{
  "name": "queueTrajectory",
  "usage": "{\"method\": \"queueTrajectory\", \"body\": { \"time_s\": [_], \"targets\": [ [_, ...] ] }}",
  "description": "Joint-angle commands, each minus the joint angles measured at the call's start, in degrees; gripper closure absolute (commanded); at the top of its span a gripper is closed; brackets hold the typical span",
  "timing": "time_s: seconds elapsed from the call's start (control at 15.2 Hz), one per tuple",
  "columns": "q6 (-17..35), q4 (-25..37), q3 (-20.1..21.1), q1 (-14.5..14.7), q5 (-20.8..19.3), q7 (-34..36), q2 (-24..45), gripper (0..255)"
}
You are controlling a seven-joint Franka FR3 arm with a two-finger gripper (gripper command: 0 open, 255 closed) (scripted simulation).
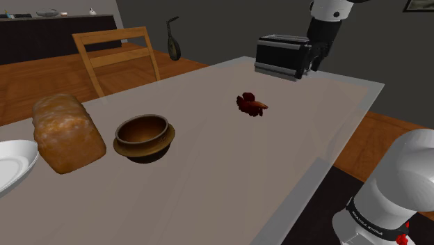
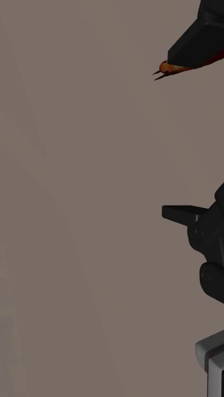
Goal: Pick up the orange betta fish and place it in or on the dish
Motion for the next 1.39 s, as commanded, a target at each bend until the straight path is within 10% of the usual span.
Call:
{"method": "queueTrajectory", "body": {
  "time_s": [0.0,0.86,1.32],
  "targets": [
    [0.0,0.0,0.0,0.0,0.0,0.0,0.0,0],
    [20.11,-1.43,4.4,8.9,1.86,-6.55,17.25,0],
    [26.04,-4.43,4.52,9.15,1.63,-6.78,20.09,0]
  ]
}}
